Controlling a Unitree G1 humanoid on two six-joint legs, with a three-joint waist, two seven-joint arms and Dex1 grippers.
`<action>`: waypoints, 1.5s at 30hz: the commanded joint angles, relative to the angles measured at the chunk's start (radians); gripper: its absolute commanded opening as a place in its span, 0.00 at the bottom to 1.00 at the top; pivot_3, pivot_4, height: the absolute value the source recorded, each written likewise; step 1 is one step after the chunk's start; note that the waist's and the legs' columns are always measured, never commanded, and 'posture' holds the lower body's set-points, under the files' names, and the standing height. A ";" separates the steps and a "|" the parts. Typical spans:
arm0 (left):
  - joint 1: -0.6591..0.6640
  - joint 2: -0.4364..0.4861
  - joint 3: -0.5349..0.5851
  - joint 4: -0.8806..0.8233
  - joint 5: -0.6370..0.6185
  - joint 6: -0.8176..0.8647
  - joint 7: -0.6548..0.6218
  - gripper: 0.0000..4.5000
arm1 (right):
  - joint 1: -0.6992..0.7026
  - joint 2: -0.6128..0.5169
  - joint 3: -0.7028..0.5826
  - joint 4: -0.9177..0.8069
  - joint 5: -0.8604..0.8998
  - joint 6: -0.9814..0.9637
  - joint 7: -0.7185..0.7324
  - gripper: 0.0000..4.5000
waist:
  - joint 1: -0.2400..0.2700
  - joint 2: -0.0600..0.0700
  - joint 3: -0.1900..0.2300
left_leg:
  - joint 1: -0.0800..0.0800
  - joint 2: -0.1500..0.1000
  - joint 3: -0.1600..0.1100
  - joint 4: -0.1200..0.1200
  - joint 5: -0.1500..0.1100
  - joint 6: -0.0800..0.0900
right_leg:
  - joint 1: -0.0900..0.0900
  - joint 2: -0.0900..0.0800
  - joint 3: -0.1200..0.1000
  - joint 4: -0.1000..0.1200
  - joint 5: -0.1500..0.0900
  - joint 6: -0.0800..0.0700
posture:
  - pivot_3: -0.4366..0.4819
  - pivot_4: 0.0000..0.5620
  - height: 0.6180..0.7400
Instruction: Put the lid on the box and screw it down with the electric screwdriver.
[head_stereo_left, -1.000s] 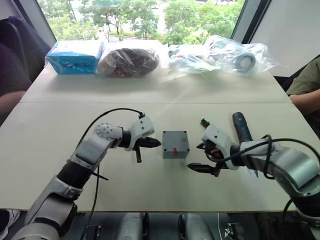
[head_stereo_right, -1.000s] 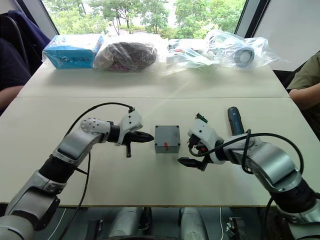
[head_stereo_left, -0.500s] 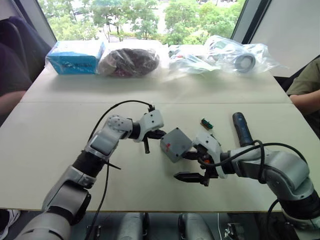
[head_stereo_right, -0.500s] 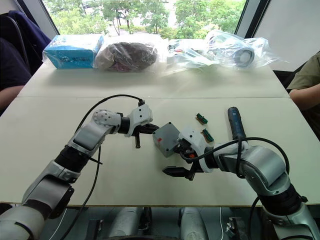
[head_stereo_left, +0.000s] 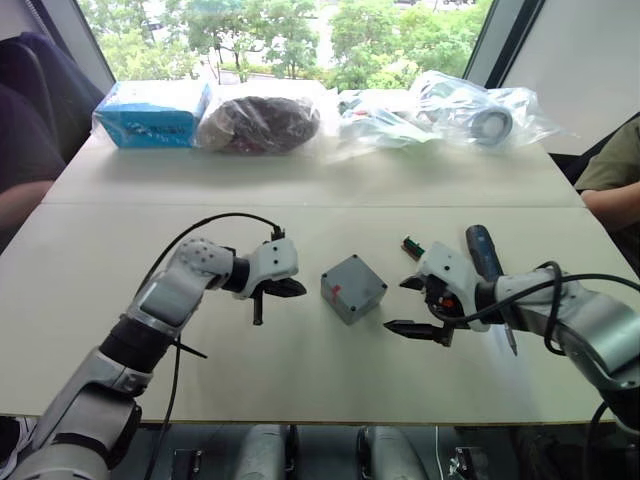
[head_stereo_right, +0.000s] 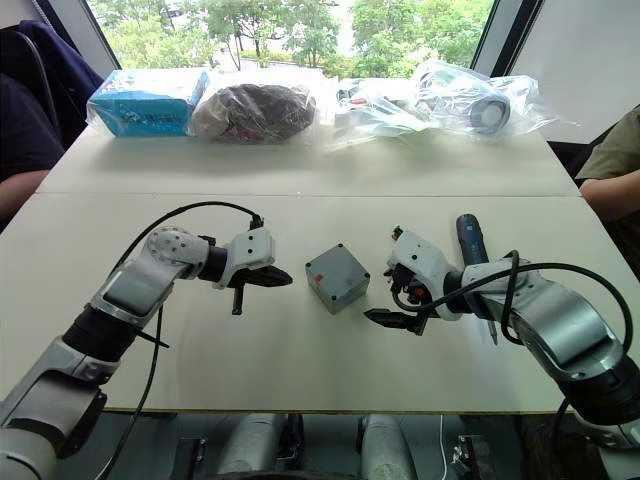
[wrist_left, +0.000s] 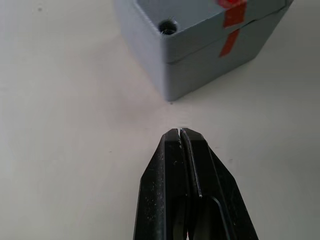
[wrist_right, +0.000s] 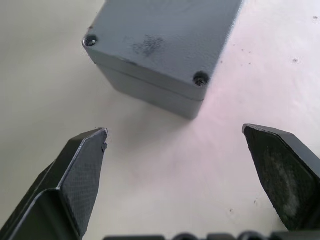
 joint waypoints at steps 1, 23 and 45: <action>-0.002 -0.019 0.002 -0.049 -0.019 0.011 0.001 0.00 | -0.024 0.017 0.024 0.012 -0.036 -0.058 0.023 1.00 | 0.000 0.000 0.000 | 0.000 0.000 0.000 0.000 0.000 0.000 | 0.000 0.000 0.000 0.000 0.000 0.000 | 0.48 0.27 1.00; -0.044 -0.081 0.006 -0.027 0.009 0.027 0.063 0.00 | 0.047 0.013 -0.042 -0.099 0.024 0.010 0.035 1.00 | 0.000 0.000 0.000 | 0.000 0.000 0.000 0.000 0.000 0.000 | 0.000 0.000 0.000 0.000 0.000 0.000 | 0.48 0.27 1.00; -0.069 -0.074 0.142 -0.189 -0.250 0.229 0.071 0.00 | 0.123 0.185 -0.263 0.184 -0.126 -0.174 -0.192 0.87 | -0.001 -0.001 -0.001 | 0.001 0.000 0.000 0.000 0.003 -0.005 | 0.000 0.001 0.001 0.001 0.000 0.000 | 0.48 0.27 1.00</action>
